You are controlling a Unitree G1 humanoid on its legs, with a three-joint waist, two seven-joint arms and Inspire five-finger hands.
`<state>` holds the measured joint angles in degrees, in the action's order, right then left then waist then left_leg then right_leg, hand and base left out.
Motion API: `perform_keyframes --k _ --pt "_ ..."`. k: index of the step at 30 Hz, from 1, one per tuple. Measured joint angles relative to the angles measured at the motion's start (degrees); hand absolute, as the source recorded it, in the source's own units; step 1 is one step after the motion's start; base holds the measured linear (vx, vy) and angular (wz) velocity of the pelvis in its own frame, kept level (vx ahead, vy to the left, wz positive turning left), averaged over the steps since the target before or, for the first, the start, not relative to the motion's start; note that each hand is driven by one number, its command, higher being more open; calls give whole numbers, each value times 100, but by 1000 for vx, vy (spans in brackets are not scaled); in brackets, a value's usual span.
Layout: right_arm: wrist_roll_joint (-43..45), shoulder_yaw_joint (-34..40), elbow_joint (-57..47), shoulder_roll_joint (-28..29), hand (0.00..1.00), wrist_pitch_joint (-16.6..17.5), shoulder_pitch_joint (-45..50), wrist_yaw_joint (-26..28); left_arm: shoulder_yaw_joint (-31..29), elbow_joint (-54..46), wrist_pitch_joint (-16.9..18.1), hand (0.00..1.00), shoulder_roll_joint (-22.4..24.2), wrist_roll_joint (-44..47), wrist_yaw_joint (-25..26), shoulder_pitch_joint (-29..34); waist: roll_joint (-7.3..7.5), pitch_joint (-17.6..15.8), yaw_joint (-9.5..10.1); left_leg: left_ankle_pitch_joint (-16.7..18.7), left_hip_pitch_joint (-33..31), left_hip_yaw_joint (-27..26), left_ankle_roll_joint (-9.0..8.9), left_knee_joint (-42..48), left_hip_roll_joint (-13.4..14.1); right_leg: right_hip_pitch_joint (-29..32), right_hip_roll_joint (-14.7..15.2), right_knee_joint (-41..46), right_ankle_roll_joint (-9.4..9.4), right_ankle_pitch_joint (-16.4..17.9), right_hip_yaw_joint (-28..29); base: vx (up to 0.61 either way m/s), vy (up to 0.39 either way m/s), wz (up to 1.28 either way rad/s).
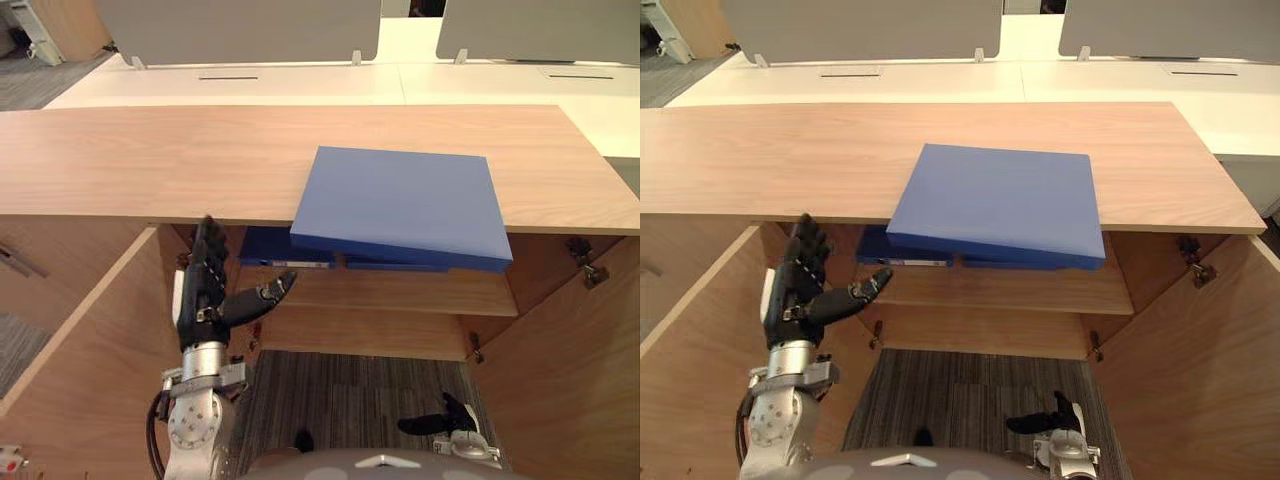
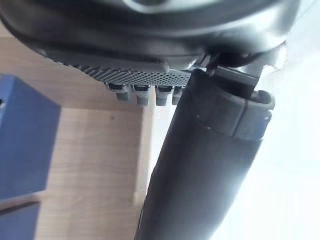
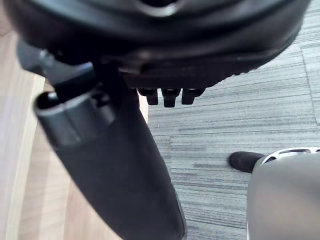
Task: Walk over to the cabinet, pick up the folder, carry it to the office cabinet, place the folder inside the office cabinet, then close the office cabinet door
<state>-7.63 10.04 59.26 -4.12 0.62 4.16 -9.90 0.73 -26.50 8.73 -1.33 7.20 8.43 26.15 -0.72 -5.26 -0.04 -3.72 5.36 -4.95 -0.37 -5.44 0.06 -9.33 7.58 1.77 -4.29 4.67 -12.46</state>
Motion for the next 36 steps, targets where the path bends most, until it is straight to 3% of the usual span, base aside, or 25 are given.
perform_keyframes --k 8,11,18,19,21,22,26,30,36 --pt "-309 -14 208 -147 100 -15 318 86 13 -889 94 100 -187 -107 125 -91 34 208 -4 -24 159 -8 22 1 24 -182 -34 -56 -13 -7 13 -25 -10 0" --pt "-356 -17 299 -152 100 -41 424 105 52 -1072 94 100 -535 -275 142 -348 52 317 -13 -19 183 -52 15 2 59 -195 -69 -70 -14 -15 56 -11 -24 -8" --pt "-362 -237 364 -261 100 -45 447 236 752 -1104 124 100 -1848 -455 -151 -1911 20 462 -64 -3 297 -99 -8 0 84 -285 -85 -77 -13 -16 120 -31 -10 -4" --pt "-361 -235 356 -275 100 -48 437 254 754 -962 367 100 -2002 -452 -257 -2022 -12 496 -116 -1 281 -120 -11 -1 84 -283 -86 -69 -14 -16 146 -28 -7 -9" --pt "-357 -221 357 -284 100 -52 440 274 629 -796 564 100 -2036 -489 -282 -1906 -33 512 -181 1 305 -154 -15 -1 93 -287 -92 -69 -13 -16 178 -10 -9 -13" --pt "-356 -218 360 -282 100 -53 461 279 322 -649 634 100 -2016 -657 -270 -1540 -32 511 -196 17 346 -208 -37 0 124 -285 -118 -70 -4 -14 233 6 -18 -15" --pt "-350 -213 387 -242 100 -44 551 242 -173 -182 527 100 -1956 -1052 84 -1058 68 522 -88 25 358 -203 -52 0 162 -286 -161 -75 27 2 232 4 -24 -2" --pt "-350 -211 405 -206 100 -18 552 233 -134 -101 441 100 -1957 -1571 229 -1017 166 526 -23 25 355 -196 -59 0 164 -286 -164 -70 39 11 225 -2 -6 1" --pt "-346 -208 397 -200 100 6 552 164 460 389 441 100 -2142 -2910 184 -1130 131 505 -98 25 387 -198 -57 -2 131 -292 -157 -65 40 16 225 -12 -1 0"
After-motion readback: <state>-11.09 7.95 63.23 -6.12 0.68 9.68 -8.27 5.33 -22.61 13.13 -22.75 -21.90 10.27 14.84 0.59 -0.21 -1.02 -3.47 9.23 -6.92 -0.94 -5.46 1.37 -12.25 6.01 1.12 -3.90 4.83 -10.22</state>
